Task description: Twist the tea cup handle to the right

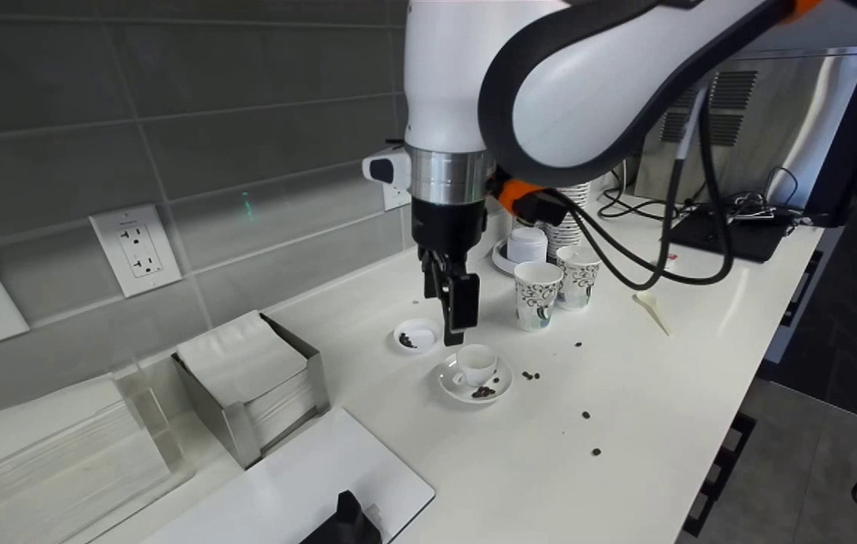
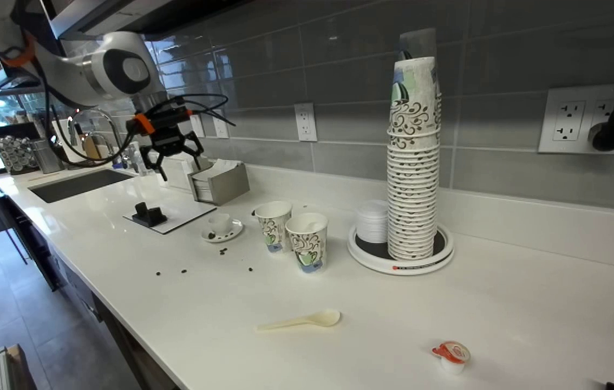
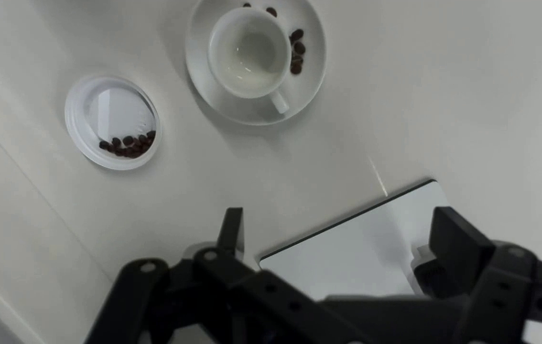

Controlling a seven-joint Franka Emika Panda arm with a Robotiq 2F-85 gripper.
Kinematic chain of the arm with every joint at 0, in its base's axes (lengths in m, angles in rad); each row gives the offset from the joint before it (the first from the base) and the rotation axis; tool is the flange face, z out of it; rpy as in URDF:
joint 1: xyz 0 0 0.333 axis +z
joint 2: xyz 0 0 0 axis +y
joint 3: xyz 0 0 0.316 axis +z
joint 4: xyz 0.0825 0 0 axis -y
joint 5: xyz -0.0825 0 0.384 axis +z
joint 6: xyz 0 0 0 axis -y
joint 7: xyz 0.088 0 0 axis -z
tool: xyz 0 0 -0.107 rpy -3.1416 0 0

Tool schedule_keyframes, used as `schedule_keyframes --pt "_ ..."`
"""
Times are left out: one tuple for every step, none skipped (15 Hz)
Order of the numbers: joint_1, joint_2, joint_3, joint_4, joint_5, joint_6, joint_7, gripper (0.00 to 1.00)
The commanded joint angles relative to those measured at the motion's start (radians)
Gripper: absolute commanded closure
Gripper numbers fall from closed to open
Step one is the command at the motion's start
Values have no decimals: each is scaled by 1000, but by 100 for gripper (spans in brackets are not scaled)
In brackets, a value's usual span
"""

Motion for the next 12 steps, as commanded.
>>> schedule_keyframes --pt "-21 97 -6 66 -61 10 -183 26" --pt "-33 109 -7 64 -62 34 -250 32" --pt "-41 121 -12 63 -81 60 -296 41" --pt "-49 131 -16 60 -92 88 -334 47" --pt "-62 145 -15 61 -76 110 -372 54" --pt "-70 157 -18 59 -74 138 -398 62" --pt "-82 169 -15 55 -52 163 -427 68" --pt "-96 180 -6 52 -21 181 -468 76" --pt "-106 190 -3 43 -10 208 -493 82" --pt "-113 200 -1 38 3 225 -511 90" --pt "-119 208 2 31 15 248 -523 97" --pt "-124 218 6 28 25 262 -533 99"
